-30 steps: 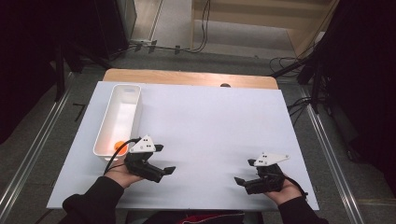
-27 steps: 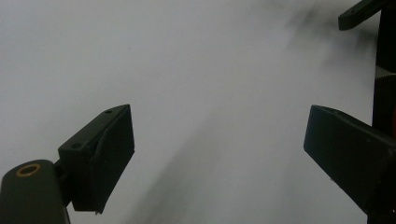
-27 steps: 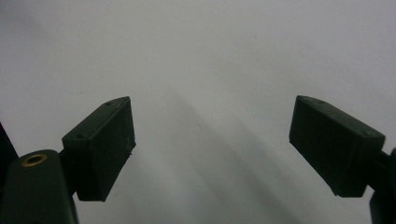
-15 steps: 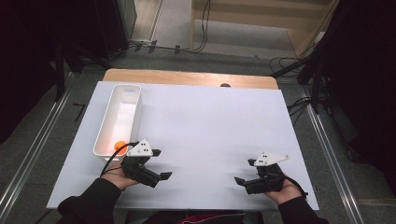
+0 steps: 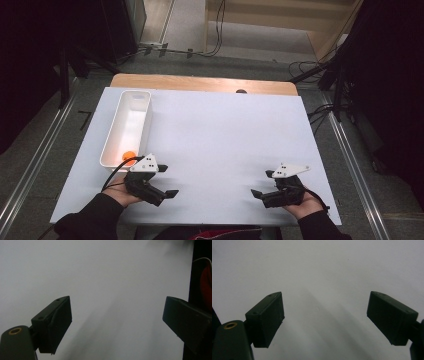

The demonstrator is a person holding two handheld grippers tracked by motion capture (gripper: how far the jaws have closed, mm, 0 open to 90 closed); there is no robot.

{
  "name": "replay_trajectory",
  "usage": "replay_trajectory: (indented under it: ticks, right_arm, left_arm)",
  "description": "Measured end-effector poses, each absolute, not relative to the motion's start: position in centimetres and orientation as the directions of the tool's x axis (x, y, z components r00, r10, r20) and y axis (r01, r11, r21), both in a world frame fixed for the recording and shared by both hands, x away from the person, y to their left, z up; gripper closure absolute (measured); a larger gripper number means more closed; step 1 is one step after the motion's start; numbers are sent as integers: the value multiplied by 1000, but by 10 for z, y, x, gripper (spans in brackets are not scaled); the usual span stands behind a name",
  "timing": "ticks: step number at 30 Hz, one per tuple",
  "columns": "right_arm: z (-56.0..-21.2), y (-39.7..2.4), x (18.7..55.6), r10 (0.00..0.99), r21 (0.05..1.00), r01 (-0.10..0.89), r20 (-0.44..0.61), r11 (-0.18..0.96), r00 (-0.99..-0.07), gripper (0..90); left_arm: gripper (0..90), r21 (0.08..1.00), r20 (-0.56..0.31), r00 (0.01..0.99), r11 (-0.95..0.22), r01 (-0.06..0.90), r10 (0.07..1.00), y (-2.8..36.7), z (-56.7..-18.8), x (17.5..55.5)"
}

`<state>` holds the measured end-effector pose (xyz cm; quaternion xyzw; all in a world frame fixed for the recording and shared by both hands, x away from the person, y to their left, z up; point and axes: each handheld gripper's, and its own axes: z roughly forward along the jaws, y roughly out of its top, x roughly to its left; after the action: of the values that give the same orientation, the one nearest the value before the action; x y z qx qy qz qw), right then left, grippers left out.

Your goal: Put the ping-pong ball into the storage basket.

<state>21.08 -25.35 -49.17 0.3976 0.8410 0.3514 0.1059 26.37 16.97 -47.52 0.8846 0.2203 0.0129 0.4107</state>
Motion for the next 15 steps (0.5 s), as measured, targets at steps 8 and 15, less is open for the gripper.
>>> replay_trajectory:
  ticks: [8,15]
  right_arm:
    - [-491,-254,210,748,674,599,103,432,-656,129]
    - [-491,-254,210,748,675,599,103,432,-655,129]
  left_arm:
    - [87,726,-162,905,-574,380,394,175,-477,262]
    - [91,723,-162,903,-575,383,398,179,-476,261]
